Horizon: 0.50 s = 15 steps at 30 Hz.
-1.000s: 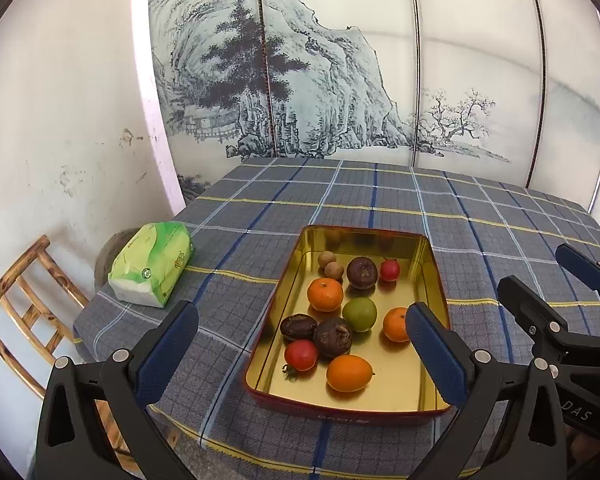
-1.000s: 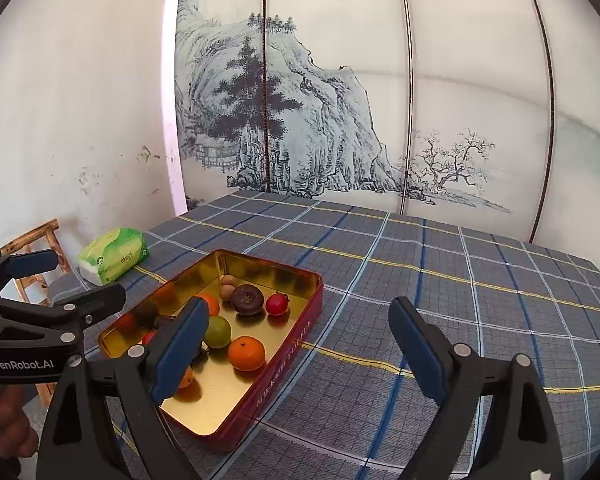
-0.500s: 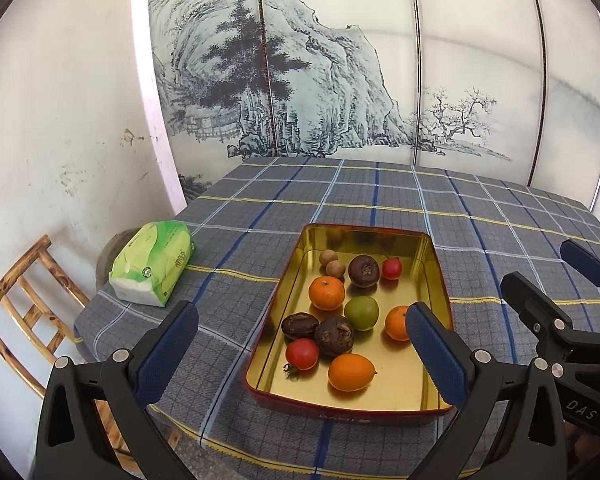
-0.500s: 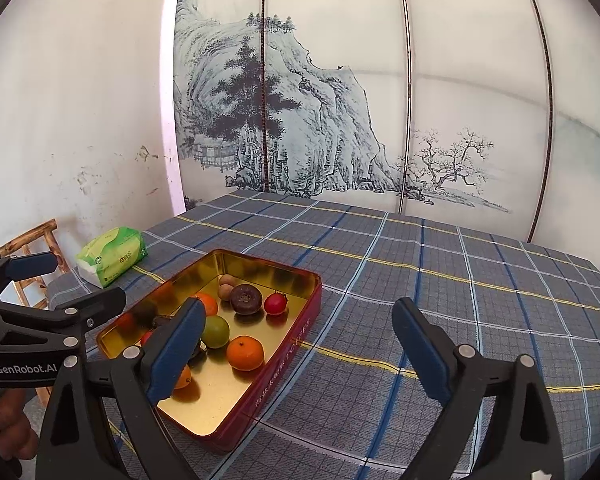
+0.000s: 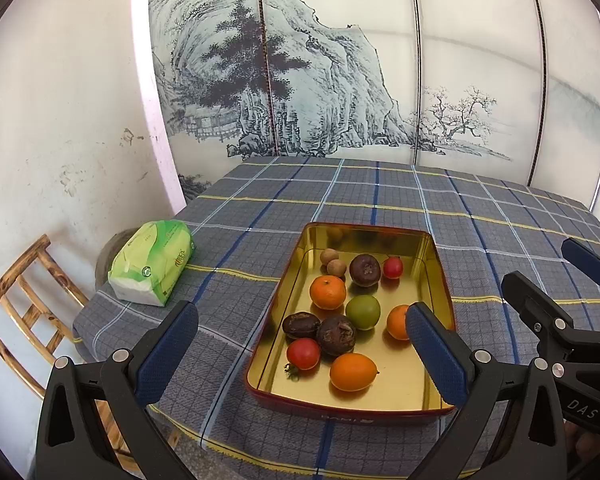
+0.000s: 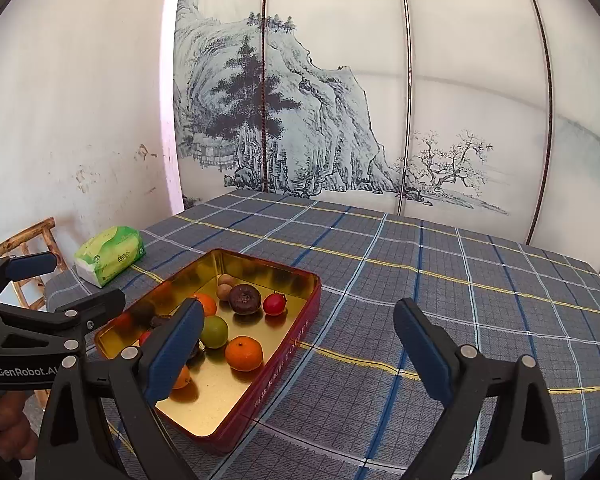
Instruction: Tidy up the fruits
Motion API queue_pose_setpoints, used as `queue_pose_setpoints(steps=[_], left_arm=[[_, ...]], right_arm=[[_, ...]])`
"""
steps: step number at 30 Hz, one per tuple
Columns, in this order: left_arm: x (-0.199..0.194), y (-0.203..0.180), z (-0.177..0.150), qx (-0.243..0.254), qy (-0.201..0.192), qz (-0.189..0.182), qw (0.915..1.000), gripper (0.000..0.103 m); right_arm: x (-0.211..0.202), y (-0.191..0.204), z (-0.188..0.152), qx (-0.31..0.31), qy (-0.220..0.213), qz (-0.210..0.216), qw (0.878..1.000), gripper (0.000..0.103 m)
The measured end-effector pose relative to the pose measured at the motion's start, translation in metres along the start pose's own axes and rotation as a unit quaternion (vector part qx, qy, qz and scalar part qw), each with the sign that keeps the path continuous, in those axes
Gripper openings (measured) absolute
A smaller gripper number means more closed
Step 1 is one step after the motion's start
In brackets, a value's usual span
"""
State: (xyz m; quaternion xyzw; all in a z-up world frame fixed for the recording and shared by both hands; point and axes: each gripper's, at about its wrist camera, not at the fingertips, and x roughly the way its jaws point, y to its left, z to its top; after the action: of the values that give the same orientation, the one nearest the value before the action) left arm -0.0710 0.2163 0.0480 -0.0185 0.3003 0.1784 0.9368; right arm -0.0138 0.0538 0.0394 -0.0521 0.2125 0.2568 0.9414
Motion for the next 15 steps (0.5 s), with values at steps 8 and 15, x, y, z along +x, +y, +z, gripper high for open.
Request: queue_pose_setpoints(steps=[8, 15], left_arm=[[0.0005, -0.0001, -0.0002, 0.001, 0.000, 0.000, 1.0000, 0.103], [0.0008, 0.0006, -0.0002, 0.000, 0.000, 0.000, 1.0000, 0.103]], right_arm=[[0.0000, 0.0009, 0.0002, 0.000, 0.000, 0.000, 1.000, 0.095], [0.0000, 0.0005, -0.0002, 0.000, 0.001, 0.001, 1.000, 0.096]])
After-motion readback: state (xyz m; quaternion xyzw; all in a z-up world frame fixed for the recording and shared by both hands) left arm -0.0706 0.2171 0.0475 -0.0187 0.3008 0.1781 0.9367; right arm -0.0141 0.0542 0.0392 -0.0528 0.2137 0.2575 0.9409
